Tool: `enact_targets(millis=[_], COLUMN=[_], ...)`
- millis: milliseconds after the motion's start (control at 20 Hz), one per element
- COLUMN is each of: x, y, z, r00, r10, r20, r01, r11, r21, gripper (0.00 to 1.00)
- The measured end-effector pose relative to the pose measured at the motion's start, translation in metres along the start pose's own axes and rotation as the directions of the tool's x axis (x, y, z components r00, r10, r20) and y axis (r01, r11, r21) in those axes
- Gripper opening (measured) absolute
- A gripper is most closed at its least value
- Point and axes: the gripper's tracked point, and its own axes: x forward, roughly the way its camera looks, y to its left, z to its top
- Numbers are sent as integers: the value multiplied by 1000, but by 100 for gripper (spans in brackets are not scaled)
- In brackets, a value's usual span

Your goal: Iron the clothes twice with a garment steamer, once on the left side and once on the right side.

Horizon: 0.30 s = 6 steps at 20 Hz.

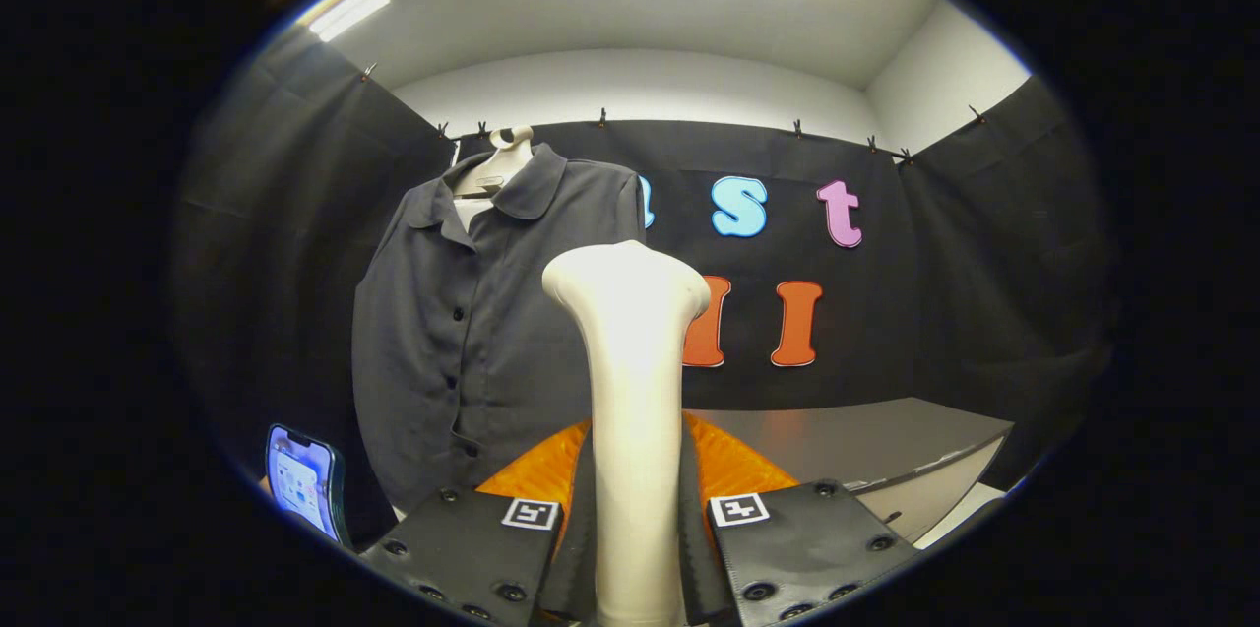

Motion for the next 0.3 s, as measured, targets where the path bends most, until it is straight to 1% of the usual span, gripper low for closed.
enact_targets(millis=[300], x=[2], y=[-1], z=[-2], r00=[1000], r10=[-8], r20=[-4], r01=[8], r11=[1000], r21=[6], gripper=[42])
